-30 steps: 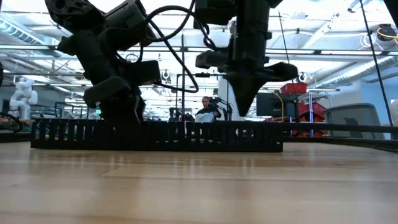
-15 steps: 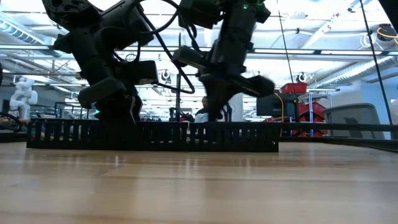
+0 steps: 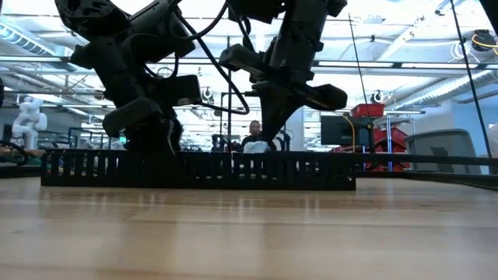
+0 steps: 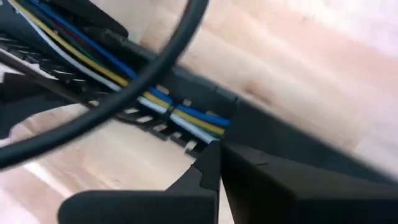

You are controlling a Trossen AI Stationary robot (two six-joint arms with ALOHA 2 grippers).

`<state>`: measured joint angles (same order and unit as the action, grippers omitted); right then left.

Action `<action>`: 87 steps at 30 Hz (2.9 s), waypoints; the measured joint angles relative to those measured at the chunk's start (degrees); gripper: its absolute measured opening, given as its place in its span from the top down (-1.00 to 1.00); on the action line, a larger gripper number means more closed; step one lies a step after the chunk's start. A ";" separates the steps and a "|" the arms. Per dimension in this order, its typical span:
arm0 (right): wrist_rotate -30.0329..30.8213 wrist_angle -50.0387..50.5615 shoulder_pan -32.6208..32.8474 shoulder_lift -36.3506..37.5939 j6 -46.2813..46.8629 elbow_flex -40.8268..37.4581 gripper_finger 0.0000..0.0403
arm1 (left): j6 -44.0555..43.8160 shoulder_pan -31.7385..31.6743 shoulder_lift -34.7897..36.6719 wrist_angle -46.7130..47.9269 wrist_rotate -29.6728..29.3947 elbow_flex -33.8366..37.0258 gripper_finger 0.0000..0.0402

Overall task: Ziptie cables
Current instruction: Close the black cable duct lid

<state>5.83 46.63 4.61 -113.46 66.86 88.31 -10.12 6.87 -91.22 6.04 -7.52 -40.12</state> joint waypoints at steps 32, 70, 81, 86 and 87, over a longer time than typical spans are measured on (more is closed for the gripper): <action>12.46 17.03 2.15 6.90 -22.79 0.20 -0.17 | -6.07 -2.99 1.22 14.24 7.28 -12.69 -0.77; 21.50 32.97 2.96 19.72 -14.07 0.24 -0.15 | -9.10 0.07 -13.52 -7.46 -0.01 -13.36 -0.77; 21.09 33.02 3.01 19.72 -13.54 0.24 -0.15 | -8.48 0.07 -15.43 -10.22 -5.13 -13.35 -0.71; 20.98 32.99 3.01 19.72 -13.34 0.24 -0.15 | -8.92 0.02 -15.43 -12.37 -5.43 -13.38 -0.58; 20.90 33.01 3.01 19.72 -13.03 0.24 -0.15 | -8.88 0.02 -15.43 -12.35 -5.43 -13.38 -0.55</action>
<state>26.73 79.63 7.62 -93.73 53.83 88.55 -19.01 6.90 -106.65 -6.31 -12.95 -53.49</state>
